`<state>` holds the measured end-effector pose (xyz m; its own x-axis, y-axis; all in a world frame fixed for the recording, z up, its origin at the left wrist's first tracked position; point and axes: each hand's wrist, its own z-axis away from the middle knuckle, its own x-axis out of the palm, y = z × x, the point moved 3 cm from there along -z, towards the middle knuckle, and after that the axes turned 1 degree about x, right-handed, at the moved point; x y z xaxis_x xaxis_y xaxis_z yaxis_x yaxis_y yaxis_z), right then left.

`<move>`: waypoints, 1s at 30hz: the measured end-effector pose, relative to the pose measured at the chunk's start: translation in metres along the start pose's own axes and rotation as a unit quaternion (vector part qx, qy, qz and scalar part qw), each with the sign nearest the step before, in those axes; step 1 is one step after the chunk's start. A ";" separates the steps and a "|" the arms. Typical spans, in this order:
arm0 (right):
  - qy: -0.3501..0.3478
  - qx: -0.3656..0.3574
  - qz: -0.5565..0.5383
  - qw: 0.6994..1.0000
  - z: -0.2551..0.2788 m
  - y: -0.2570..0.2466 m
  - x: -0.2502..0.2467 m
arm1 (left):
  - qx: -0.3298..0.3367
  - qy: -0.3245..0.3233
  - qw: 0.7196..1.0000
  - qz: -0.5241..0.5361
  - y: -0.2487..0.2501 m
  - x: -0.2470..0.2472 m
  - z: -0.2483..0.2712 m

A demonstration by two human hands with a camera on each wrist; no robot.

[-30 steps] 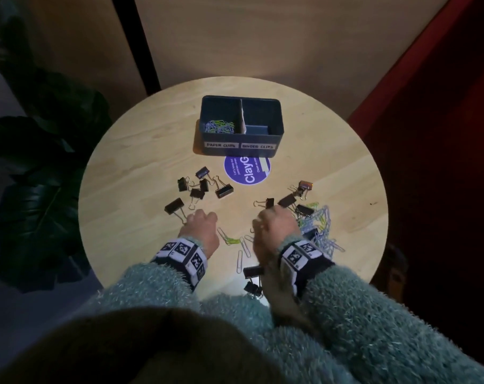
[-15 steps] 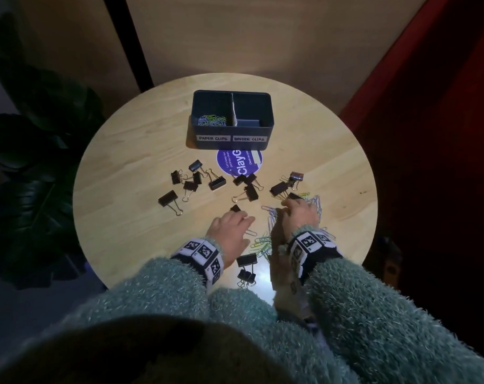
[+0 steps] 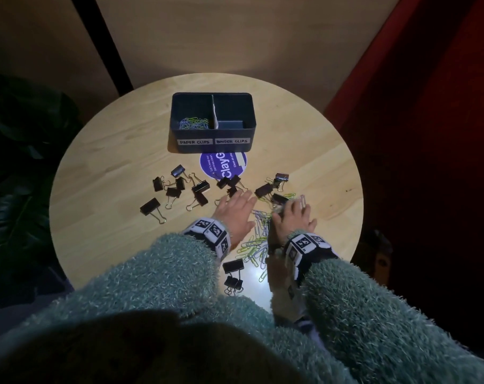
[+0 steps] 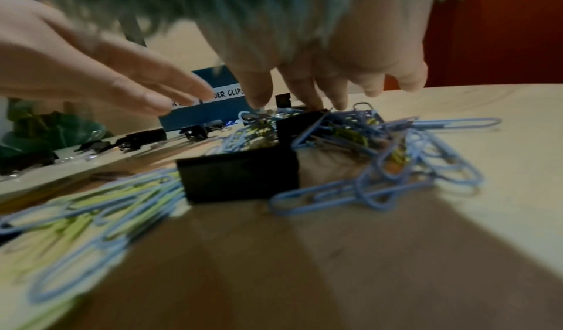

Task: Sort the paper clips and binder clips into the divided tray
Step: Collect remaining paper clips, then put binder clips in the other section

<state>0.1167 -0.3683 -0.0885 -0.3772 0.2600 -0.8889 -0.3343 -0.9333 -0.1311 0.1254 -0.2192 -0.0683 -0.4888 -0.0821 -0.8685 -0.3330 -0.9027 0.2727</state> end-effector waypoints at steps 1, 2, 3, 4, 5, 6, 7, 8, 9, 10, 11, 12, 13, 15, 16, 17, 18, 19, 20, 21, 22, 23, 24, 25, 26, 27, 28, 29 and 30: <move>-0.015 -0.029 0.009 0.999 0.002 -0.004 0.001 | 0.001 -0.017 1.000 0.000 0.004 0.005 -0.004; -0.020 -0.053 0.009 0.998 0.004 -0.005 0.000 | -0.002 -0.034 0.999 -0.004 0.007 0.009 -0.007; -0.015 -0.068 0.000 0.998 0.006 -0.007 -0.001 | -0.008 -0.048 0.999 -0.012 0.007 0.013 -0.009; -0.002 -0.069 -0.015 0.997 0.006 -0.006 -0.004 | -0.011 -0.057 0.998 -0.019 0.006 0.016 -0.011; 0.012 -0.063 -0.027 0.998 0.005 -0.004 -0.006 | -0.012 -0.065 0.997 -0.026 0.004 0.018 -0.014; 0.019 -0.057 -0.031 0.998 0.003 0.000 -0.008 | -0.008 -0.072 0.997 -0.033 0.002 0.019 -0.016; 0.013 -0.062 -0.026 0.998 0.001 0.003 -0.009 | -0.001 -0.078 0.996 -0.041 0.001 0.018 -0.018; -0.004 -0.080 -0.011 0.997 -0.002 0.006 -0.008 | 0.003 -0.081 0.996 -0.047 -0.001 0.018 -0.020; -0.027 -0.107 0.013 0.994 -0.005 0.009 -0.006 | 0.004 -0.081 0.995 -0.053 -0.003 0.018 -0.022; -0.051 -0.135 0.040 0.989 -0.008 0.010 -0.006 | 0.000 -0.078 0.995 -0.058 -0.006 0.017 -0.025; -0.066 -0.157 0.063 0.983 -0.010 0.012 -0.006 | -0.011 -0.072 0.995 -0.061 -0.008 0.015 -0.027; -0.065 -0.168 0.072 0.981 -0.013 0.014 -0.008 | -0.028 -0.062 0.996 -0.062 -0.010 0.012 -0.030; -0.051 -0.168 0.064 0.982 -0.015 0.016 -0.010 | -0.050 -0.050 0.996 -0.060 -0.012 0.008 -0.033; -0.020 -0.143 0.020 0.989 -0.022 0.020 -0.020 | -0.097 -0.019 0.994 -0.048 -0.016 -0.001 -0.036; -0.014 -0.130 0.004 0.991 -0.026 0.022 -0.023 | -0.113 -0.004 0.993 -0.041 -0.016 -0.004 -0.037; -0.018 -0.121 -0.003 0.992 -0.031 0.023 -0.025 | -0.117 0.007 0.992 -0.036 -0.016 -0.005 -0.037; -0.027 -0.118 -0.003 0.993 -0.034 0.023 -0.025 | -0.110 0.012 0.993 -0.032 -0.014 -0.004 -0.036; -0.038 -0.121 0.004 0.992 -0.037 0.023 -0.023 | -0.095 0.011 0.995 -0.031 -0.010 -0.001 -0.035; -0.050 -0.135 0.015 0.990 -0.038 0.020 -0.021 | -0.077 0.007 0.996 -0.034 -0.006 0.003 -0.034; -0.062 -0.158 0.021 0.985 -0.037 0.016 -0.018 | -0.059 -0.003 0.997 -0.041 -0.001 0.008 -0.033; -0.075 -0.188 0.014 0.979 -0.033 0.010 -0.015 | -0.047 -0.018 0.998 -0.047 0.004 0.012 -0.032; -0.086 -0.220 -0.006 0.972 -0.028 0.005 -0.012 | -0.041 -0.031 0.997 -0.049 0.009 0.016 -0.031; -0.094 -0.245 -0.034 0.964 -0.023 0.000 -0.012 | -0.042 -0.034 0.998 -0.044 0.013 0.018 -0.030; -0.092 -0.262 -0.066 0.958 -0.019 -0.003 -0.014 | -0.047 -0.026 0.998 -0.033 0.016 0.018 -0.028; -0.071 -0.274 -0.096 0.954 -0.018 -0.007 -0.017 | -0.053 -0.003 0.998 -0.020 0.017 0.017 -0.026; -0.045 -0.283 -0.114 0.951 -0.020 -0.010 -0.021 | -0.059 0.031 0.998 -0.006 0.017 0.016 -0.022; -0.031 -0.290 -0.115 0.950 -0.023 -0.013 -0.025 | -0.065 0.065 0.996 0.003 0.016 0.014 -0.019; -0.030 -0.299 -0.101 0.948 -0.027 -0.018 -0.028 | -0.070 0.090 0.993 0.008 0.014 0.013 -0.016; -0.039 -0.309 -0.076 0.947 -0.031 -0.024 -0.030 | -0.074 0.106 0.992 0.012 0.012 0.014 -0.013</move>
<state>0.1630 -0.3618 -0.0730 -0.4361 0.3979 -0.8072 0.1711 -0.8440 -0.5084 0.1256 -0.2364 -0.0825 -0.3091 -0.1770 -0.9344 -0.1945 -0.9500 0.2443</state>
